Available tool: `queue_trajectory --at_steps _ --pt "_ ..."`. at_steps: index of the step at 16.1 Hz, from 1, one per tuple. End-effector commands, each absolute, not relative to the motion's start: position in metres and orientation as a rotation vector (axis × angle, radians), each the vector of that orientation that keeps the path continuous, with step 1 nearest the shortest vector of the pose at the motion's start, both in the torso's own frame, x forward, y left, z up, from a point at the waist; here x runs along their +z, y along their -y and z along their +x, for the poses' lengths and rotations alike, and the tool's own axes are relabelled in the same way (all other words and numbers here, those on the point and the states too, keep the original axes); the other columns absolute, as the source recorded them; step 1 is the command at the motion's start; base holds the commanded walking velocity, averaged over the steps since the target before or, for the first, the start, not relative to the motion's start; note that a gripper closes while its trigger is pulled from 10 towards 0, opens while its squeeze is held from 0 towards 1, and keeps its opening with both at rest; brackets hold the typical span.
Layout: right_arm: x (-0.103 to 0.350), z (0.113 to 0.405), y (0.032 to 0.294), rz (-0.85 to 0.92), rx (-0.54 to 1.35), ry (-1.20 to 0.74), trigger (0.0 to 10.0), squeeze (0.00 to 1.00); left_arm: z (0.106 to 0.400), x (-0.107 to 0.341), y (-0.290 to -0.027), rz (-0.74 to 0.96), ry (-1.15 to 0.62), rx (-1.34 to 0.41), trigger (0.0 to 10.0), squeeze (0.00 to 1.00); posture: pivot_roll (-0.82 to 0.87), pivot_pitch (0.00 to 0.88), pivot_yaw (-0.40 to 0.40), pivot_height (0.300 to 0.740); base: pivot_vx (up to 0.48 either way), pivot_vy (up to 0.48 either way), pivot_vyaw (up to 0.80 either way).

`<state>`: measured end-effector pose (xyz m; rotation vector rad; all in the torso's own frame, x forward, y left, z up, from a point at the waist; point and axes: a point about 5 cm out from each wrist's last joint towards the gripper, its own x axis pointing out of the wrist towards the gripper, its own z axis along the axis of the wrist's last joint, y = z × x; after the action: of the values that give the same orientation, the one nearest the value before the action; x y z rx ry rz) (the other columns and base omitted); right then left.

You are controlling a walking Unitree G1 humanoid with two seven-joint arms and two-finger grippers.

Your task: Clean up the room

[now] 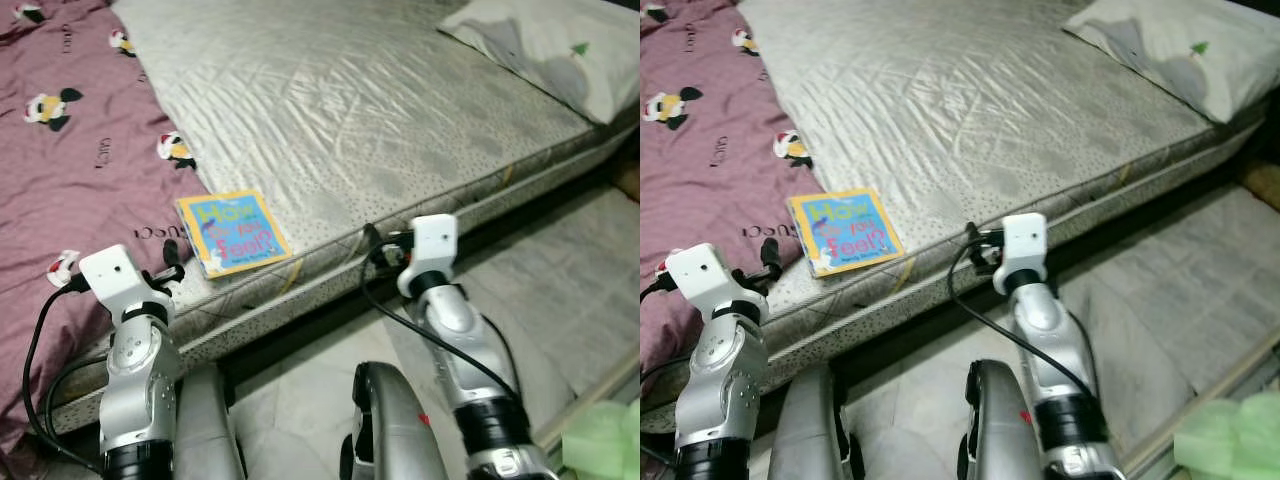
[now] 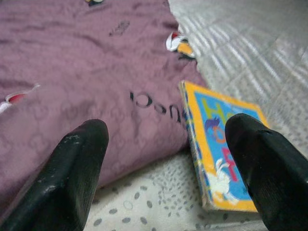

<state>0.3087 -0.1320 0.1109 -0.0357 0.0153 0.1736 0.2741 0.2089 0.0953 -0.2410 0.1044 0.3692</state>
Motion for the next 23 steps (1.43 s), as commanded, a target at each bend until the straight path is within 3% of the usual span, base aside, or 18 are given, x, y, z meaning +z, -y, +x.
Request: queue_trajectory --at_steps 1,10,18,22,23 --pt "0.111 0.305 0.14 -0.039 0.161 -0.032 10.0 0.0 0.274 0.09 -0.213 -0.249 -0.13 0.39 10.0 0.0 -0.11 0.168 -0.059 0.53 0.0 0.0 0.0" --pt "0.116 0.268 0.17 -0.091 0.101 -0.084 10.0 0.0 0.318 0.091 -0.197 -0.289 -0.145 0.308 10.0 0.0 -0.22 0.245 -0.062 0.52 0.0 0.0 0.0" --pt "0.12 0.264 0.179 -0.12 0.082 -0.107 10.0 0.0 0.328 0.077 -0.201 -0.401 -0.185 0.332 10.0 0.0 -0.25 0.248 -0.067 0.52 0.0 0.0 0.0" --pt "0.126 0.264 0.18 -0.133 0.083 -0.097 10.0 0.0 0.341 0.08 -0.209 -0.527 -0.165 0.257 10.0 0.0 -0.26 0.242 -0.071 0.52 0.0 0.0 0.0" --pt "0.126 0.264 0.18 -0.134 0.083 -0.097 10.0 0.0 0.342 0.081 -0.209 -0.53 -0.163 0.25 6.0 0.0 -0.26 0.241 -0.071 0.52 0.0 0.0 0.0"
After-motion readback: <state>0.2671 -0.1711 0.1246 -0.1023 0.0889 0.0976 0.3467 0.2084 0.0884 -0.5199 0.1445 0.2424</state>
